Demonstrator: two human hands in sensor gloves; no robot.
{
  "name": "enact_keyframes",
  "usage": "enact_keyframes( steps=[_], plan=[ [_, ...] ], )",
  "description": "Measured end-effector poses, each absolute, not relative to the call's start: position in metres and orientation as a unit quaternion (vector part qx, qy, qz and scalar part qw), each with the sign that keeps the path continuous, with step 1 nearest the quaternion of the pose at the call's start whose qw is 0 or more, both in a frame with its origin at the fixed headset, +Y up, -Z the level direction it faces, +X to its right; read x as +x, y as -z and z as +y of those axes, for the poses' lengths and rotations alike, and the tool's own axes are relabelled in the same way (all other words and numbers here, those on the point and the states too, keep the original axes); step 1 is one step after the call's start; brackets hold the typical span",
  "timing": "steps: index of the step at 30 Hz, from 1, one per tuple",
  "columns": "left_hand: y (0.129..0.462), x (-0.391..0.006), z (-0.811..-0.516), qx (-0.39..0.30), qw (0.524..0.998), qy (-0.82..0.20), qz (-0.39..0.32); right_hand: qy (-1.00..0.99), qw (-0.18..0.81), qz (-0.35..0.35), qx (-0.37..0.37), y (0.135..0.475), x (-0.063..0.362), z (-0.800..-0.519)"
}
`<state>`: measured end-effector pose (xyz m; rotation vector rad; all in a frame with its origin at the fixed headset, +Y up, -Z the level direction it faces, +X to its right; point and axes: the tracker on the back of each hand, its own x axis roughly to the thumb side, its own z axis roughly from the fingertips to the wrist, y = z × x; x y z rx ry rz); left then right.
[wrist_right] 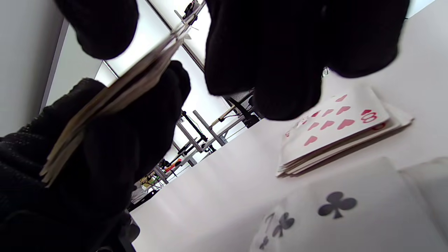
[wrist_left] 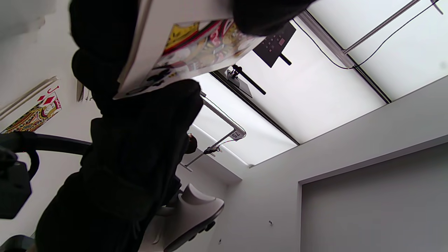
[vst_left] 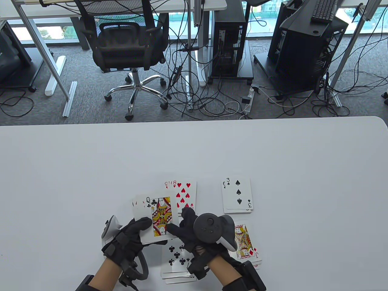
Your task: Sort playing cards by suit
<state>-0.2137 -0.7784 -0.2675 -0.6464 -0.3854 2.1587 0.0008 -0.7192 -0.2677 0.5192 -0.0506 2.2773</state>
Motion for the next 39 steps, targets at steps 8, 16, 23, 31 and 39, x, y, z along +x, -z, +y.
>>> enact_keyframes(
  steps=[8, 16, 23, 31, 39],
  plan=[
    [0.268, -0.213, -0.78, -0.262, 0.421, -0.854, -0.159, -0.871, 0.46, -0.037, 0.168, 0.271, 0.004, -0.729],
    [0.269, -0.215, -0.78, -0.254, 0.42, -0.857, -0.155, -0.872, 0.466, -0.06, 0.139, 0.273, 0.034, -0.731],
    [0.269, -0.215, -0.783, -0.251, 0.417, -0.862, -0.143, -0.845, 0.524, -0.065, 0.085, 0.274, 0.072, -0.736],
    [0.272, -0.223, -0.781, -0.23, 0.409, -0.872, -0.139, -0.888, 0.448, -0.017, 0.107, 0.271, 0.066, -0.739],
    [0.273, -0.228, -0.78, -0.22, 0.409, -0.875, -0.138, -0.945, 0.255, 0.108, 0.176, 0.25, 0.014, -0.763]
  ],
)
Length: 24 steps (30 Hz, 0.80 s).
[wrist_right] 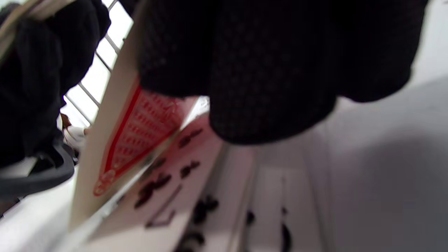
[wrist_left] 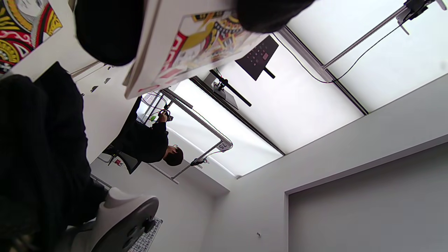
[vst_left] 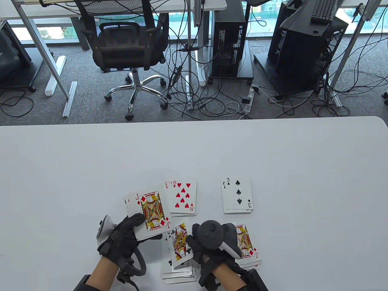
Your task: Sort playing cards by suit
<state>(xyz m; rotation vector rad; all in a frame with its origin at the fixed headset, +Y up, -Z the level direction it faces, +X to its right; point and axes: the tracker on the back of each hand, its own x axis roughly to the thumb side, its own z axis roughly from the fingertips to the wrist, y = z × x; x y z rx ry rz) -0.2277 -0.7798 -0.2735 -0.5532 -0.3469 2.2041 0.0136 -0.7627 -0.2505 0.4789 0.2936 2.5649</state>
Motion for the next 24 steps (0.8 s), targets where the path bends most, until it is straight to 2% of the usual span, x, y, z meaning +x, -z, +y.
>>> enact_keyframes(
  steps=[3, 11, 16, 24],
  plan=[
    [0.273, -0.228, -0.78, -0.223, 0.407, -0.875, -0.138, -0.96, 0.16, 0.123, 0.195, 0.242, 0.0, -0.768],
    [0.273, -0.227, -0.78, -0.228, 0.406, -0.874, -0.139, -0.967, 0.062, 0.134, 0.206, 0.236, -0.011, -0.773],
    [0.272, -0.226, -0.781, -0.234, 0.406, -0.872, -0.141, -0.966, 0.115, 0.124, 0.196, 0.241, -0.002, -0.766],
    [0.27, -0.216, -0.783, -0.257, 0.409, -0.862, -0.154, -0.937, 0.29, -0.049, 0.189, 0.246, 0.027, -0.735]
  ],
)
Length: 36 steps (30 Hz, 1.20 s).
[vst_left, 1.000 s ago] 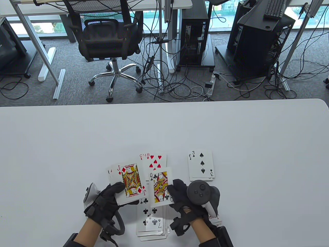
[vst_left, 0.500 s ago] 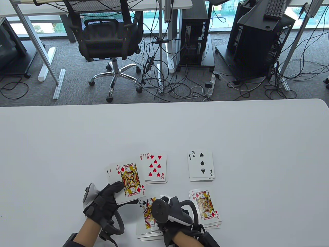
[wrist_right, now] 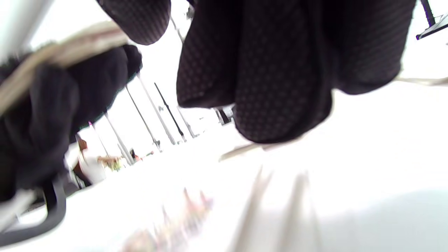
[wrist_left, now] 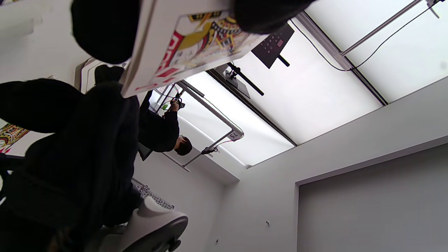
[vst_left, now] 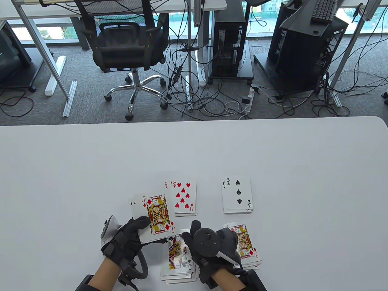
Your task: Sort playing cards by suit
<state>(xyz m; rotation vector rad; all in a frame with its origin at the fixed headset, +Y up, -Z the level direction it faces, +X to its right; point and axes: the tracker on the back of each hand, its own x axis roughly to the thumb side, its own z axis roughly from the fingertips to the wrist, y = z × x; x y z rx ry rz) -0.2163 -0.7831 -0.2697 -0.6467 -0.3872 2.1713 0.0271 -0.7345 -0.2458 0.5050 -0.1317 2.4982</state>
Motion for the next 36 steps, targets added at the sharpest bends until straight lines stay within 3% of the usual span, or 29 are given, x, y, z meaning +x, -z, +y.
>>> enact_keyframes(
  steps=[3, 8, 15, 21, 26, 30, 36],
  plan=[
    [0.268, -0.211, -0.783, -0.268, 0.41, -0.857, -0.16, -0.913, 0.351, -0.075, 0.194, 0.244, 0.033, -0.73],
    [0.264, -0.202, -0.784, -0.286, 0.418, -0.846, -0.166, -0.868, 0.442, -0.05, 0.22, 0.242, 0.027, -0.736],
    [0.26, -0.192, -0.785, -0.307, 0.415, -0.837, -0.179, -0.888, 0.394, -0.072, 0.227, 0.235, 0.015, -0.741],
    [0.261, -0.191, -0.785, -0.31, 0.41, -0.835, -0.196, -0.859, 0.467, -0.095, 0.19, 0.236, 0.023, -0.738],
    [0.261, -0.192, -0.785, -0.306, 0.414, -0.836, -0.188, -0.867, 0.456, -0.1, 0.176, 0.241, 0.029, -0.737],
    [0.261, -0.194, -0.785, -0.298, 0.422, -0.837, -0.178, -0.883, 0.433, -0.105, 0.148, 0.249, 0.043, -0.735],
    [0.262, -0.197, -0.785, -0.291, 0.416, -0.844, -0.172, -0.855, 0.5, -0.086, 0.106, 0.265, 0.073, -0.726]
  ],
)
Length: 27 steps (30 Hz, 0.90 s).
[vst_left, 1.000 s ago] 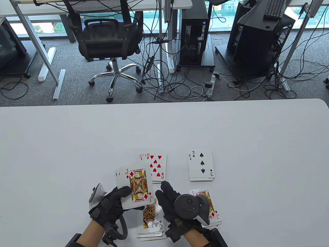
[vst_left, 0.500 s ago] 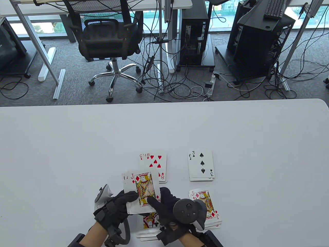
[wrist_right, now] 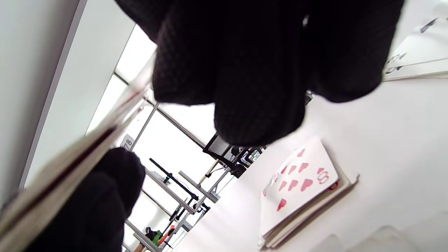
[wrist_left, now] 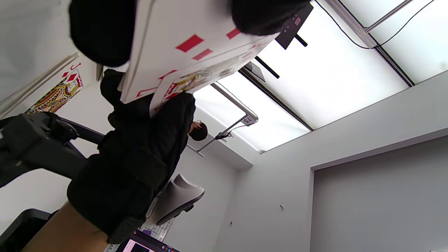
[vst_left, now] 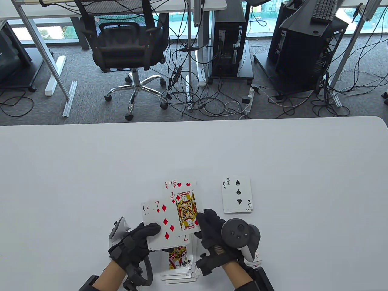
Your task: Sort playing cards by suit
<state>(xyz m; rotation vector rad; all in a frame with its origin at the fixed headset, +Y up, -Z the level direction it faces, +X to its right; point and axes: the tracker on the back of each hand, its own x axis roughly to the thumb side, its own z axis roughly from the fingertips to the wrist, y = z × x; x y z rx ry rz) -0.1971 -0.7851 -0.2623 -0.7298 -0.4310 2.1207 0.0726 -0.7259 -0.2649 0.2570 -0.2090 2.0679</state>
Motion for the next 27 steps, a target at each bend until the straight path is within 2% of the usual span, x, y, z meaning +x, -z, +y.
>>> enact_keyframes(
  steps=[4, 9, 12, 15, 21, 23, 27],
  plan=[
    [0.264, -0.199, -0.787, -0.289, 0.414, -0.847, -0.165, -0.861, 0.495, -0.081, 0.086, 0.268, 0.109, -0.715],
    [0.264, -0.201, -0.788, -0.282, 0.417, -0.849, -0.157, -0.909, 0.412, -0.049, 0.038, 0.261, 0.157, -0.717],
    [0.264, -0.201, -0.788, -0.286, 0.415, -0.85, -0.156, -0.93, 0.366, 0.026, 0.012, 0.252, 0.173, -0.732],
    [0.263, -0.201, -0.789, -0.288, 0.415, -0.85, -0.153, -0.947, 0.313, 0.072, -0.009, 0.246, 0.178, -0.748],
    [0.263, -0.201, -0.789, -0.285, 0.416, -0.85, -0.153, -0.99, 0.081, 0.118, 0.014, 0.243, 0.166, -0.767],
    [0.264, -0.202, -0.789, -0.284, 0.417, -0.85, -0.152, -0.991, 0.032, 0.128, 0.026, 0.243, 0.161, -0.771],
    [0.263, -0.202, -0.788, -0.283, 0.418, -0.849, -0.155, -0.992, -0.004, 0.123, 0.035, 0.242, 0.153, -0.772]
  ],
)
